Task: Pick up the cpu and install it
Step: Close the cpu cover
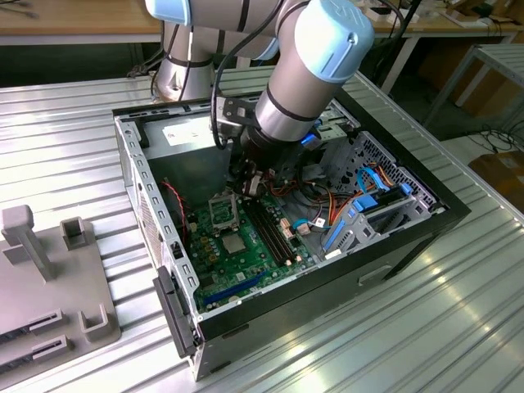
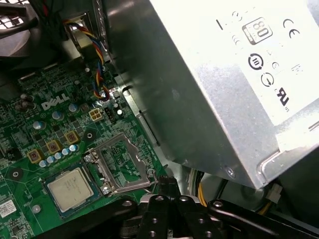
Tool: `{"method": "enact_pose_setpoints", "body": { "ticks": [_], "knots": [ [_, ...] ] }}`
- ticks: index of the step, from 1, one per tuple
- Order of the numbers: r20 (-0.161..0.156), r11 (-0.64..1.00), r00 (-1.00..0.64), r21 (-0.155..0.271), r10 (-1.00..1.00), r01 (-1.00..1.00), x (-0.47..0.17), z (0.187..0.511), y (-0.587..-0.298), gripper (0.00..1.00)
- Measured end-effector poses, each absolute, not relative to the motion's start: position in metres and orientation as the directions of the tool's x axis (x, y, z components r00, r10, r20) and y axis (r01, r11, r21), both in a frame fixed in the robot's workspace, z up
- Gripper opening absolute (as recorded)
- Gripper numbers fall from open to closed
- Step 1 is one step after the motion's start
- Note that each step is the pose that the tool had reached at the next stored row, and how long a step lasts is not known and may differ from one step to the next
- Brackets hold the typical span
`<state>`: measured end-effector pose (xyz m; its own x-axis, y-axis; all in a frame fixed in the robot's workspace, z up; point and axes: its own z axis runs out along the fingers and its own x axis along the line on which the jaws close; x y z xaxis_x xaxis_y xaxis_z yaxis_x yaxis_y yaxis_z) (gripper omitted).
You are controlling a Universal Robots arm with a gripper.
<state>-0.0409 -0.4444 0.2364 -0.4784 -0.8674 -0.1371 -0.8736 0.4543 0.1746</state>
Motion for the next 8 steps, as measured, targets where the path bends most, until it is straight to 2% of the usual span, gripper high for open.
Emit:
{"method": "enact_pose_setpoints", "body": {
  "ticks": [8],
  "knots": [
    [-0.137,0.442,-0.467,0.175,-0.874,-0.880,-0.0417,0.2393,-0.4474,0.11]
  ]
}}
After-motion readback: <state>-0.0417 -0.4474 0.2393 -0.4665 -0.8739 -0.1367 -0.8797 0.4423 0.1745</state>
